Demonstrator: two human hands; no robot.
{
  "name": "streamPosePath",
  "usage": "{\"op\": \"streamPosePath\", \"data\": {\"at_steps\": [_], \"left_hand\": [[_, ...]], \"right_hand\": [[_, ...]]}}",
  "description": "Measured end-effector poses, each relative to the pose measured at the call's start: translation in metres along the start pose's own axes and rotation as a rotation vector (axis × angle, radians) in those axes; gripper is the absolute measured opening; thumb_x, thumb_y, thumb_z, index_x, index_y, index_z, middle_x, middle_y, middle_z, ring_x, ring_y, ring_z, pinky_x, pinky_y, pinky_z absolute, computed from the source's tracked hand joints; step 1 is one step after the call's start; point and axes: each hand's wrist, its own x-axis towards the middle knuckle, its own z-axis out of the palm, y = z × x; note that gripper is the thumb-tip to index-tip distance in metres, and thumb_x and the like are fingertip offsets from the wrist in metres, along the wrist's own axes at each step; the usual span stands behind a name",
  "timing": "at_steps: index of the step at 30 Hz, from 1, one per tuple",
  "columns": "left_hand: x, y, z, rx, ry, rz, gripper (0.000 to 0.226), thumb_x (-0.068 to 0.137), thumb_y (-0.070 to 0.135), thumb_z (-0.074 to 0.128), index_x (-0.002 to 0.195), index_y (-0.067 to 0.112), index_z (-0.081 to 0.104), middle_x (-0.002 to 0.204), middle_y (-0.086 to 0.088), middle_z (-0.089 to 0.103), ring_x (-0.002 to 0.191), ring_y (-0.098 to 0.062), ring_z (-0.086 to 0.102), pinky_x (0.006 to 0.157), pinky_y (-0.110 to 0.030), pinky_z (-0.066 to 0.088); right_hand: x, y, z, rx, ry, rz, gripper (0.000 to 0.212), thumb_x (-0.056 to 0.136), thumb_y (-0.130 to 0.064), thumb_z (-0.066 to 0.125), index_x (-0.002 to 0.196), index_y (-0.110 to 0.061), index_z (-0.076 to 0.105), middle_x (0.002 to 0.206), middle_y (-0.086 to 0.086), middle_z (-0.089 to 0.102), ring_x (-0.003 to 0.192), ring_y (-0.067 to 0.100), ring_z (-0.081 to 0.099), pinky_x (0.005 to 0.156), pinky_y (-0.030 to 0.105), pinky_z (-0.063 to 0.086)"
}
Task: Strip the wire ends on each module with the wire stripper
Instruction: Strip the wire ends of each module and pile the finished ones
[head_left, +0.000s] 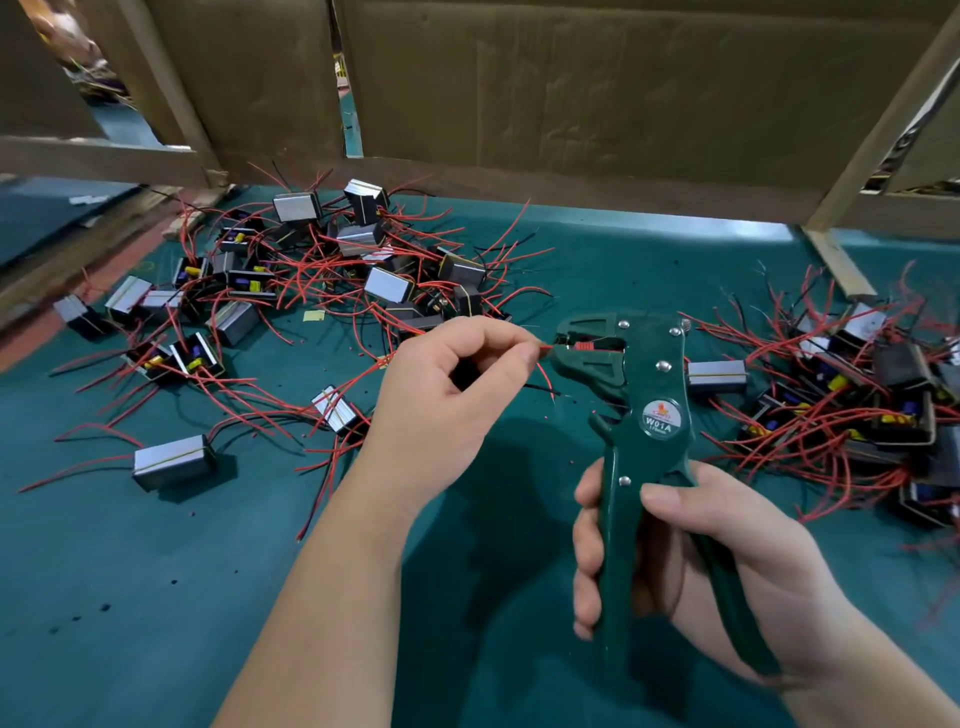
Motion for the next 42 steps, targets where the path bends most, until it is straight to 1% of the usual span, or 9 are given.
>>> {"op": "streamPosePath", "data": {"at_steps": [5, 13, 22, 27, 30, 33, 36, 39, 42], "left_hand": [[-0.002, 0.000, -0.002, 0.155, 0.037, 0.099, 0.013, 0.086, 0.020, 0.062, 0.082, 0.032, 0.065, 0.076, -0.004, 0.062, 0.066, -0.001, 0.049, 0.066, -0.010, 0.039], [-0.001, -0.003, -0.004, 0.362, 0.051, 0.234, 0.009, 0.090, 0.022, 0.061, 0.088, 0.023, 0.069, 0.075, 0.002, 0.056, 0.076, -0.013, 0.051, 0.073, -0.027, 0.041], [0.000, -0.004, -0.003, 0.367, 0.034, 0.206, 0.006, 0.089, 0.024, 0.062, 0.090, 0.026, 0.068, 0.080, 0.010, 0.059, 0.080, -0.011, 0.054, 0.074, -0.024, 0.041], [-0.001, -0.011, -0.003, 0.432, -0.159, 0.093, 0.010, 0.094, 0.026, 0.054, 0.088, 0.026, 0.062, 0.086, 0.008, 0.059, 0.082, 0.000, 0.052, 0.073, -0.011, 0.037], [-0.001, -0.016, -0.001, 0.524, -0.296, -0.007, 0.024, 0.097, 0.024, 0.052, 0.075, 0.035, 0.054, 0.079, 0.008, 0.060, 0.077, -0.002, 0.052, 0.070, -0.017, 0.038], [-0.002, -0.017, 0.002, 0.361, -0.226, -0.143, 0.025, 0.100, 0.027, 0.044, 0.078, 0.023, 0.054, 0.075, 0.007, 0.062, 0.066, 0.002, 0.059, 0.066, -0.017, 0.046], [-0.002, -0.016, -0.002, 0.150, -0.120, -0.275, 0.027, 0.101, 0.030, 0.040, 0.080, 0.018, 0.050, 0.068, 0.000, 0.058, 0.052, -0.009, 0.062, 0.051, -0.026, 0.051], [0.000, -0.015, -0.004, 0.046, -0.112, -0.269, 0.026, 0.098, 0.038, 0.044, 0.075, 0.030, 0.053, 0.054, 0.001, 0.057, 0.044, -0.016, 0.055, 0.052, -0.031, 0.047], [0.002, -0.013, -0.003, -0.079, -0.113, -0.270, 0.022, 0.088, 0.048, 0.053, 0.076, 0.030, 0.059, 0.054, 0.001, 0.057, 0.044, -0.016, 0.053, 0.050, -0.026, 0.046]], "right_hand": [[0.000, 0.002, -0.001, -0.048, 0.048, -0.036, 0.050, 0.062, -0.025, 0.084, 0.098, 0.003, 0.064, 0.078, 0.031, 0.058, 0.064, 0.043, 0.061, 0.062, 0.051, 0.050], [0.001, 0.003, -0.001, -0.101, 0.093, -0.056, 0.051, 0.059, -0.028, 0.087, 0.095, 0.002, 0.065, 0.078, 0.031, 0.059, 0.064, 0.043, 0.060, 0.062, 0.050, 0.051], [-0.001, 0.004, 0.000, -0.100, 0.130, -0.037, 0.050, 0.056, -0.032, 0.088, 0.089, -0.002, 0.066, 0.072, 0.028, 0.058, 0.058, 0.039, 0.060, 0.057, 0.048, 0.051], [0.004, 0.007, 0.010, -0.018, 0.265, -0.051, 0.030, 0.062, -0.027, 0.078, 0.068, -0.006, 0.058, 0.055, 0.017, 0.047, 0.037, 0.026, 0.046, 0.043, 0.035, 0.046], [0.008, 0.004, 0.009, 0.061, 0.325, -0.044, 0.028, 0.059, -0.032, 0.072, 0.066, -0.010, 0.055, 0.053, 0.010, 0.042, 0.035, 0.022, 0.040, 0.038, 0.028, 0.041], [0.008, 0.001, 0.002, 0.209, 0.209, -0.102, 0.041, 0.055, -0.034, 0.081, 0.083, -0.007, 0.067, 0.067, 0.015, 0.057, 0.053, 0.030, 0.058, 0.051, 0.041, 0.053], [0.008, -0.002, -0.006, 0.246, 0.191, -0.179, 0.047, 0.056, -0.029, 0.076, 0.094, -0.002, 0.069, 0.082, 0.022, 0.061, 0.072, 0.038, 0.063, 0.068, 0.052, 0.055], [0.009, -0.006, -0.012, 0.232, 0.269, -0.096, 0.059, 0.042, -0.025, 0.082, 0.094, 0.000, 0.070, 0.083, 0.024, 0.060, 0.072, 0.041, 0.063, 0.066, 0.054, 0.055], [0.008, -0.004, -0.011, 0.233, 0.264, 0.030, 0.057, 0.047, -0.024, 0.076, 0.097, 0.003, 0.068, 0.083, 0.026, 0.060, 0.069, 0.041, 0.062, 0.064, 0.054, 0.055]]}}
